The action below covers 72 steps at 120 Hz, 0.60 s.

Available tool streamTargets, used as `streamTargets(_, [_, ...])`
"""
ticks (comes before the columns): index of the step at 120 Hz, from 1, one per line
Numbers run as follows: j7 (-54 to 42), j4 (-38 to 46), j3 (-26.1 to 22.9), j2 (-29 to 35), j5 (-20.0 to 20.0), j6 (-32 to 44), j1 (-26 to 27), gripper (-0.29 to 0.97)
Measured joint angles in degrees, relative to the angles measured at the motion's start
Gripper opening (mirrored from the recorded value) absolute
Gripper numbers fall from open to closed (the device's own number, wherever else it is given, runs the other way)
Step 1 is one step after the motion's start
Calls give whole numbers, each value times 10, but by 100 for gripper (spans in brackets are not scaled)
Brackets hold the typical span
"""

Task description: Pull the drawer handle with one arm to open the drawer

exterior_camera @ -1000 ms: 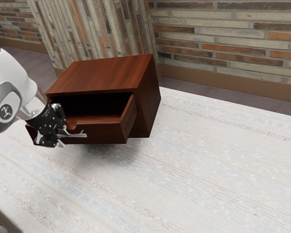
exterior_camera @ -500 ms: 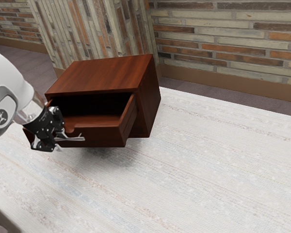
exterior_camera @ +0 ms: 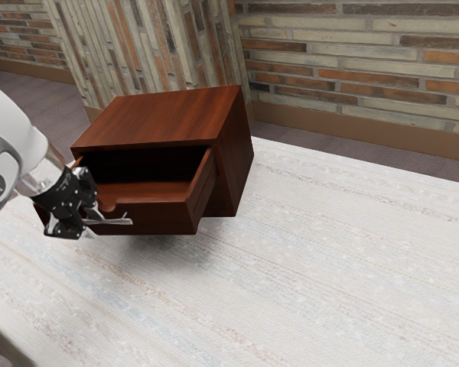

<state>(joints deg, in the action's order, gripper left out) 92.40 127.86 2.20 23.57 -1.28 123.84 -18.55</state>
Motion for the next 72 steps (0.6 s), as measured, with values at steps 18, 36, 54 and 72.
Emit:
streamTargets(18, [1,-11,0,8,-10,-8,0,18])
streamTargets(36, [2,-144,6,-8,-23,-77,30,29])
streamTargets(54, [3,-363,12,-39,-25,-271,95,49])
streamTargets(72, [3,-342,12,-41,-22,-394,131,59])
